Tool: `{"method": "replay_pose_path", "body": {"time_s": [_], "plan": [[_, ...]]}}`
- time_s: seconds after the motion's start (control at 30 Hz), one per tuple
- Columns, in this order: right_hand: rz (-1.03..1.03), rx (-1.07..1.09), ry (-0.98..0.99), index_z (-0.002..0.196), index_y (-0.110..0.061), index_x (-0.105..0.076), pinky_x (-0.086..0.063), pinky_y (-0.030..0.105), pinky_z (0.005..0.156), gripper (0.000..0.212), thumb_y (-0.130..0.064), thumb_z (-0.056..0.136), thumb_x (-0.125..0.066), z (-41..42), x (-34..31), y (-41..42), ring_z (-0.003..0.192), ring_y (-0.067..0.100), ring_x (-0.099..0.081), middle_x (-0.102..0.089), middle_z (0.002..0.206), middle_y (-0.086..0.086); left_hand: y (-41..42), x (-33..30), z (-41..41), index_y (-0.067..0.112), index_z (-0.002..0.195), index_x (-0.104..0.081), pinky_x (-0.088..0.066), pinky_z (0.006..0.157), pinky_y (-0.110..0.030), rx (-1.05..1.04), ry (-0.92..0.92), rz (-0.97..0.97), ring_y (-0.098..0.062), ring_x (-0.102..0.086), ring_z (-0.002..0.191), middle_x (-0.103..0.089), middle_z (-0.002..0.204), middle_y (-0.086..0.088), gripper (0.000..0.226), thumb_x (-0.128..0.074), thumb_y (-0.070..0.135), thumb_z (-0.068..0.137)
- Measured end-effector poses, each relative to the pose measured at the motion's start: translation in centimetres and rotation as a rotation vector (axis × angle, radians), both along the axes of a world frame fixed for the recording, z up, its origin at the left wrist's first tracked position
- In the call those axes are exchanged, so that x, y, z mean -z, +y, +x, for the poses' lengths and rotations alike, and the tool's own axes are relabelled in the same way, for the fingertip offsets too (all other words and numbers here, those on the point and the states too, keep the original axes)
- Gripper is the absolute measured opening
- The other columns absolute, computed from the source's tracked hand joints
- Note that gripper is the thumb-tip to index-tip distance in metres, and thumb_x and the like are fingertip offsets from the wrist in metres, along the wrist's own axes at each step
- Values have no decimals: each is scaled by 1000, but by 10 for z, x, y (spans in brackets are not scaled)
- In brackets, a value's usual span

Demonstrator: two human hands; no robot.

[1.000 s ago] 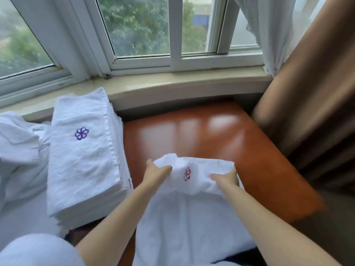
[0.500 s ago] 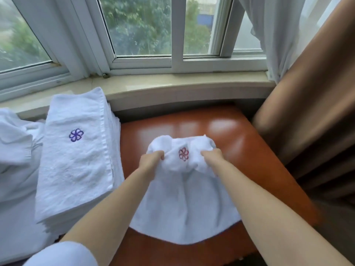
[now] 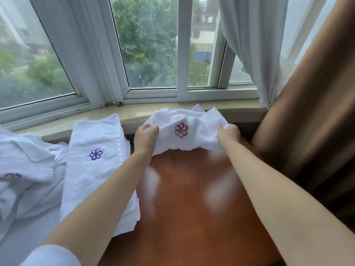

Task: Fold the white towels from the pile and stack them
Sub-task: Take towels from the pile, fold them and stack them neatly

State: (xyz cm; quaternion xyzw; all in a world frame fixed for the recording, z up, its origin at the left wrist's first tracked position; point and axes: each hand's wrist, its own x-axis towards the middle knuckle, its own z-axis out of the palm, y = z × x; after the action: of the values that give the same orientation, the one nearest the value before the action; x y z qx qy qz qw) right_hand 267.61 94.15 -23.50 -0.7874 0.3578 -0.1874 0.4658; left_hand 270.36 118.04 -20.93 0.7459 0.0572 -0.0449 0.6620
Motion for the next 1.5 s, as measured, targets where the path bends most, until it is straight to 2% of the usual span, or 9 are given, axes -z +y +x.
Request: {"method": "replay_pose_path", "body": {"time_s": [0.13,0.57,0.73,0.93,1.13,1.23,1.3,1.43,1.5], "plan": [[-60,68,165,120,-7,-60,-37,30,81,34,-27,99,-42,-58,51,9,108,34,-56,-60,124,15,23,63,-40,4,139,-42,-50,85,-39,126,165,187,-37,-53,114,-48,136,-21,63,-59,12,78],[-215,167,640,115,-8,-65,-41,38,94,30,-18,98,-42,-194,148,65,118,29,-41,-46,128,10,61,190,-130,23,153,-11,-55,81,-36,723,387,812,-29,-60,106,-42,139,-12,104,-78,21,73],[-529,-195,558,135,-25,-45,-24,38,114,59,-12,80,-62,-203,152,88,139,21,-18,-23,151,0,68,196,-143,16,104,-62,-45,83,-35,576,-51,1188,-28,-48,109,-51,112,-5,19,-55,20,87],[-701,-776,629,150,-39,9,8,38,117,106,-11,76,-62,-192,158,112,146,19,14,15,159,-8,88,194,-154,11,73,-56,-42,76,-20,1125,-431,1031,-22,-56,104,-55,95,-1,25,-46,-12,74],[-703,-931,727,121,-36,-53,-27,27,100,40,-25,82,-54,-195,156,107,113,21,-49,-56,103,-4,102,189,-173,22,81,-50,-42,66,-29,1187,-330,908,-26,-58,84,-60,89,-4,34,-45,-11,75],[-680,-996,732,80,-29,-54,-30,19,69,16,-15,75,-60,-215,161,105,101,19,-47,-47,99,-7,106,192,-182,32,148,-22,-49,73,-28,1172,-183,947,-18,-58,88,-39,115,15,82,-63,11,80],[-680,-982,659,92,-26,-50,-33,20,83,30,-12,70,-64,-224,168,106,119,20,-36,-37,128,-4,105,195,-188,34,151,-5,-51,77,-37,1125,-67,1076,-21,-58,90,-33,118,14,96,-67,34,78],[-707,-982,652,141,-39,-27,-11,37,116,82,-16,73,-65,-224,162,113,143,19,2,3,156,-10,99,198,-202,24,99,-42,-28,61,-29,1359,-303,1207,-24,-45,78,-37,90,4,25,-49,8,83],[-743,-1027,675,132,-38,-45,-12,37,115,60,-18,78,-63,-226,161,117,142,21,-4,-10,156,-6,100,202,-209,31,119,-42,-23,68,-32,1463,-500,1294,-22,-38,74,-33,87,2,49,-39,-3,83]]}}
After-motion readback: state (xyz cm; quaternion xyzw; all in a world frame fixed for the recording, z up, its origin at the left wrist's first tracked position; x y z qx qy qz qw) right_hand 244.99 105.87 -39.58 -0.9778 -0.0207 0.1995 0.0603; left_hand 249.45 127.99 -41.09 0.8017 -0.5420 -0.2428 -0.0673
